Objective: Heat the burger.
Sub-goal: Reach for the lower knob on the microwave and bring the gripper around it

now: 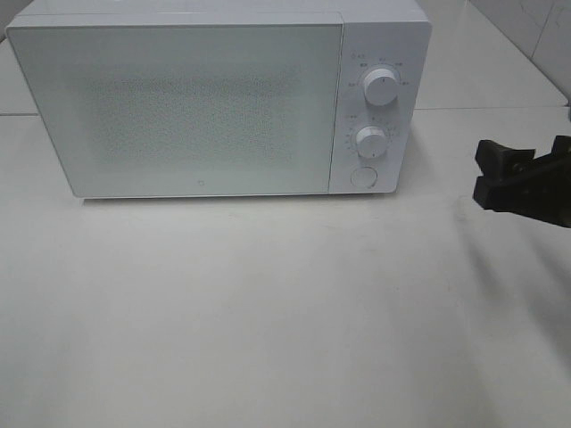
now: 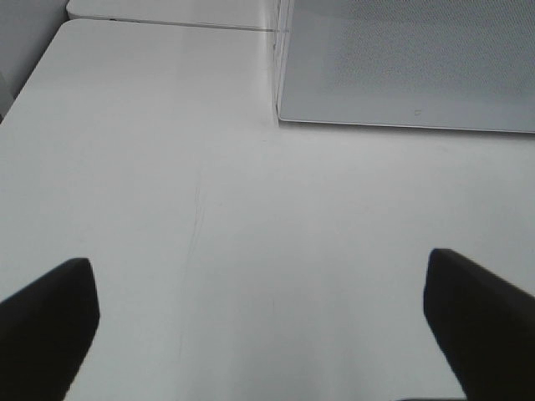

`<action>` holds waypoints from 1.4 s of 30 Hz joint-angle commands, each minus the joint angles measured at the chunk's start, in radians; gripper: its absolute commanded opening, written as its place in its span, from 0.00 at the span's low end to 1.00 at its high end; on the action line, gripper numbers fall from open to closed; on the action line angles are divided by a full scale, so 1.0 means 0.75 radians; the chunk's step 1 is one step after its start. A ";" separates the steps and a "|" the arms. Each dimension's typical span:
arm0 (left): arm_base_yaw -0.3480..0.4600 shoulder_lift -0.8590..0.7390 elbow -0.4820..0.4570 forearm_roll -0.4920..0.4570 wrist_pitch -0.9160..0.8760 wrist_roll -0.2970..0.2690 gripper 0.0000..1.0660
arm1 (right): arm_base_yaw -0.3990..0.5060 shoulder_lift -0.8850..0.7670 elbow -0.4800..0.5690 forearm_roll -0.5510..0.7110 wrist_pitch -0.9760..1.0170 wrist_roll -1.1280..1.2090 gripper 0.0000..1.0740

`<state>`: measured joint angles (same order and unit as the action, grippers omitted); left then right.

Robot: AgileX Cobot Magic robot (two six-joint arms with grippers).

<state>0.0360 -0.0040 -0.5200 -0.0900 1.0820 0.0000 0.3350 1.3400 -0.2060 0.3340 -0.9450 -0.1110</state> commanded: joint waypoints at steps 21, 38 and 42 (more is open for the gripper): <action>-0.001 -0.004 0.004 -0.003 -0.015 0.007 0.92 | 0.575 0.639 -0.276 0.627 -0.421 -0.111 0.70; -0.001 -0.004 0.004 -0.003 -0.015 0.007 0.92 | 0.541 0.797 -0.525 0.635 -0.420 -0.141 0.72; -0.001 -0.004 0.004 -0.003 -0.015 0.009 0.92 | 0.507 0.833 -0.592 0.625 -0.420 -0.157 0.73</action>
<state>0.0360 -0.0040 -0.5200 -0.0900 1.0820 0.0060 0.7270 1.9520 -0.6200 0.8140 -1.2070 -0.2100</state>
